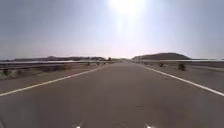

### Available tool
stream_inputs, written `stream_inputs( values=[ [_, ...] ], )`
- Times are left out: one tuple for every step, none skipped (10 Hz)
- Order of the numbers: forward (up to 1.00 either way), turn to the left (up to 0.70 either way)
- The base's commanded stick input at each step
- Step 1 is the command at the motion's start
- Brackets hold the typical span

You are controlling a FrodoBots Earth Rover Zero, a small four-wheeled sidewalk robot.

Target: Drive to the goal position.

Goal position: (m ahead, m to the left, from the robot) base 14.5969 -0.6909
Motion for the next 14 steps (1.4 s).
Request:
stream_inputs(
  values=[
    [0.70,0.00],
    [0.70,0.00],
    [0.70,0.00],
    [0.70,0.00],
    [0.70,0.00],
    [0.70,0.00],
    [0.70,0.00],
    [0.70,0.00],
    [0.70,0.00],
    [0.70,0.00],
    [0.70,0.00],
    [0.70,0.00],
    [0.70,0.00],
    [0.70,0.00]
  ],
)
